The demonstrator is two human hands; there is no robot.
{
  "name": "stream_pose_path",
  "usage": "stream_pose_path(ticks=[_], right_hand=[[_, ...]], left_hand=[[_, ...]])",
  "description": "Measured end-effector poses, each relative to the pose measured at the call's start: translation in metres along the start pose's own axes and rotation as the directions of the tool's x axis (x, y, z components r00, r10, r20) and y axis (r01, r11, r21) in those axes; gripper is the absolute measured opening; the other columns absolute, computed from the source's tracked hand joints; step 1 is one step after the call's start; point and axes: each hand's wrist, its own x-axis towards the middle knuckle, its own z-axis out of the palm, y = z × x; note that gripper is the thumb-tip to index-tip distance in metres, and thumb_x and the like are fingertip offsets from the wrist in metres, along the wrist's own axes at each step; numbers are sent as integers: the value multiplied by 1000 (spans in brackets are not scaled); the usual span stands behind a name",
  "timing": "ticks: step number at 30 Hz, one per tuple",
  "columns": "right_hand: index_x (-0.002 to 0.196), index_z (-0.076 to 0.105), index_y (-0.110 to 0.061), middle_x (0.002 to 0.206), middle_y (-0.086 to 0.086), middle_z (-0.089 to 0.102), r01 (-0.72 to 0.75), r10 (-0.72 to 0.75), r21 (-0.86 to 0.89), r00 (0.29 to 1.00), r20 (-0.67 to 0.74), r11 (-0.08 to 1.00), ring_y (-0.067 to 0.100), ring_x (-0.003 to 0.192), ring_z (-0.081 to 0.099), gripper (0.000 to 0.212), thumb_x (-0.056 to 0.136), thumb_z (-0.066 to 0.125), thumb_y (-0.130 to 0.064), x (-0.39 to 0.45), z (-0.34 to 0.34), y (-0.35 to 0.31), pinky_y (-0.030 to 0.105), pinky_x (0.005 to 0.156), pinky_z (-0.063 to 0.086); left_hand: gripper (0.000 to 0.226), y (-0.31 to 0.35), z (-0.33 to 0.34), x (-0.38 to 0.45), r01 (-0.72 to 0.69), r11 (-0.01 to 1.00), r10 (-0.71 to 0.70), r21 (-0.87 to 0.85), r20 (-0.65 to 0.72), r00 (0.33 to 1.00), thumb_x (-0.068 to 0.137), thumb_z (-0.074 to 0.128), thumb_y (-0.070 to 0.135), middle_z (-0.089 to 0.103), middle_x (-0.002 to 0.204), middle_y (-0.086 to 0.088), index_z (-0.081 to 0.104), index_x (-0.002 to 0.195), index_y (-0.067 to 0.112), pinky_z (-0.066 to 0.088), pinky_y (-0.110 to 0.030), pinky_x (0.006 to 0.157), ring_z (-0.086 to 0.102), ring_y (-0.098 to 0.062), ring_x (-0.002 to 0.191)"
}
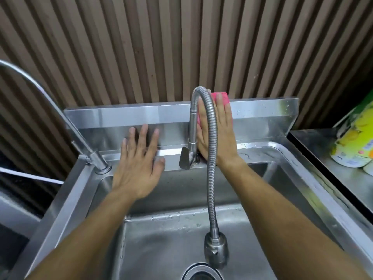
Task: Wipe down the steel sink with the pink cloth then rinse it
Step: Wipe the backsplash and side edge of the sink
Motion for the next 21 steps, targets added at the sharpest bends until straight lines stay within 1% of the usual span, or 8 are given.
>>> stream_pose_path(ticks=[2,7,11,13,15,18,20,21], right_hand=[[164,17,-11,172,15,8,-43,44,-11,999,12,999,33,159,4,61,111,35,-34,-3,0,19,51,130,4],[162,20,-6,171,15,17,-454,452,8,887,-95,891,33,159,7,63,109,32,-37,5,1,22,50,130,0],[161,27,-7,168,13,28,52,-53,36,998,40,998,30,158,17,61,105,45,-24,8,-1,14,49,130,9],[161,29,-9,168,12,27,113,-112,-17,991,71,993,29,159,16,57,107,38,-26,3,-9,44,49,129,13],[160,30,-10,168,11,27,-126,127,-78,992,14,989,30,159,16,56,108,30,-28,-6,-14,76,49,130,10],[157,32,-6,166,13,30,-547,549,59,823,-149,835,33,158,14,58,104,29,-27,-4,-16,80,50,129,5],[157,32,-3,166,14,28,-602,618,139,770,-158,786,33,158,12,59,103,34,-26,10,-9,47,51,129,3],[158,30,-4,168,14,26,-558,570,117,810,-142,822,33,158,11,59,104,37,-26,12,-5,30,51,129,2]], left_hand=[[75,1,-1,0,9,1000,-9,-15,-6,1000,103,18,55,-43,162,4,-30,157,33,-24,-43,122,-40,-21,150],[77,0,3,1,-17,1000,16,-13,-27,999,104,26,52,-33,168,0,-20,162,28,-10,-53,125,-28,-29,155],[82,4,-2,-2,-36,999,34,-21,-94,995,101,34,51,-28,169,-2,-11,164,25,-11,-53,126,-27,-31,155],[84,8,-19,13,-81,996,75,-26,-173,982,98,37,49,-26,170,-2,-6,165,24,-18,-42,126,-26,-30,156],[77,10,-34,42,-148,988,156,51,-243,957,100,36,41,-11,174,-3,3,166,20,-16,-38,127,-15,-30,159],[64,7,-39,73,-234,959,273,162,-288,918,106,35,33,17,172,-10,17,165,15,-1,-44,128,10,-36,159],[62,0,-29,78,-259,940,323,224,-327,888,107,33,33,26,169,-12,21,164,12,6,-48,128,17,-37,157],[62,-3,-24,79,-257,935,331,243,-345,878,108,33,34,29,167,-13,21,163,11,9,-49,128,19,-37,157]])
